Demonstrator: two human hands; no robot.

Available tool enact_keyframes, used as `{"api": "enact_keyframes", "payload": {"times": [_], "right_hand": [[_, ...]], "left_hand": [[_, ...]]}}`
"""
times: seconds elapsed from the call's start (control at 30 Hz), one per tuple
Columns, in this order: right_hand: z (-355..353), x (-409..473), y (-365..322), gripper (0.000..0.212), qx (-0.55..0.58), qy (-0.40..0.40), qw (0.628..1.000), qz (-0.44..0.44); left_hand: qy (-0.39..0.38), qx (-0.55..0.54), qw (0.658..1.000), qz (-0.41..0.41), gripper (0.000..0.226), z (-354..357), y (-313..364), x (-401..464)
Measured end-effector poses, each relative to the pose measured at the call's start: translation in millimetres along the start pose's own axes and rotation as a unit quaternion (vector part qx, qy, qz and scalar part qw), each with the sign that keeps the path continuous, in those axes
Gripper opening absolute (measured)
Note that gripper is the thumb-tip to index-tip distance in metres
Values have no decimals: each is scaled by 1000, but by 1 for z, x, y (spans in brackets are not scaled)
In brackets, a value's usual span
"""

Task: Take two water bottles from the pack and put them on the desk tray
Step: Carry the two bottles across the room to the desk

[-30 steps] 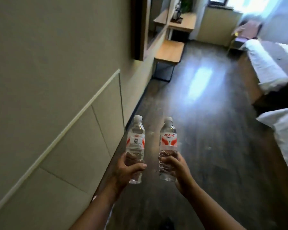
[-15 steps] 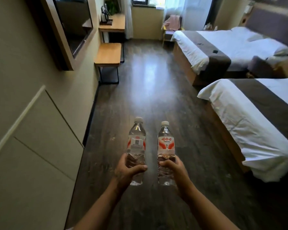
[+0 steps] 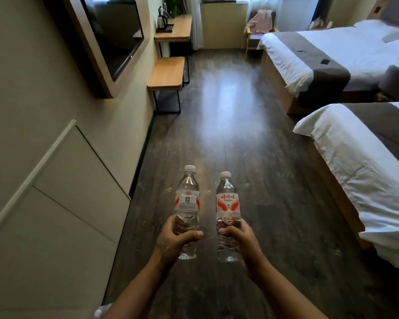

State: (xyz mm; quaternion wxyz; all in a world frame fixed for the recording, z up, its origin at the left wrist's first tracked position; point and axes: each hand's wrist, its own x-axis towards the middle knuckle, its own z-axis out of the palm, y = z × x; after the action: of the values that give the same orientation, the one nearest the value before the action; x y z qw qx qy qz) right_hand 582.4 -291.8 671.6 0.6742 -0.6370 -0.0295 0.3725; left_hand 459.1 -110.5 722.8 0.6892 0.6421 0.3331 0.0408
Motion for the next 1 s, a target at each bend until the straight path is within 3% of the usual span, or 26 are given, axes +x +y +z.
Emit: {"api": "enact_keyframes", "payload": {"times": [0.47, 0.7, 1.0], "right_hand": [[-34, 34, -28, 62, 9, -11, 1000, -18], [-48, 81, -53, 81, -4, -5, 1000, -30], [-56, 208, -91, 64, -9, 21, 1000, -17]], "left_hand": [[0, 11, 1000, 8, 90, 37, 22, 36], [4, -9, 1000, -13, 90, 48, 33, 81], [-4, 7, 1000, -24, 88, 46, 68, 212]]}}
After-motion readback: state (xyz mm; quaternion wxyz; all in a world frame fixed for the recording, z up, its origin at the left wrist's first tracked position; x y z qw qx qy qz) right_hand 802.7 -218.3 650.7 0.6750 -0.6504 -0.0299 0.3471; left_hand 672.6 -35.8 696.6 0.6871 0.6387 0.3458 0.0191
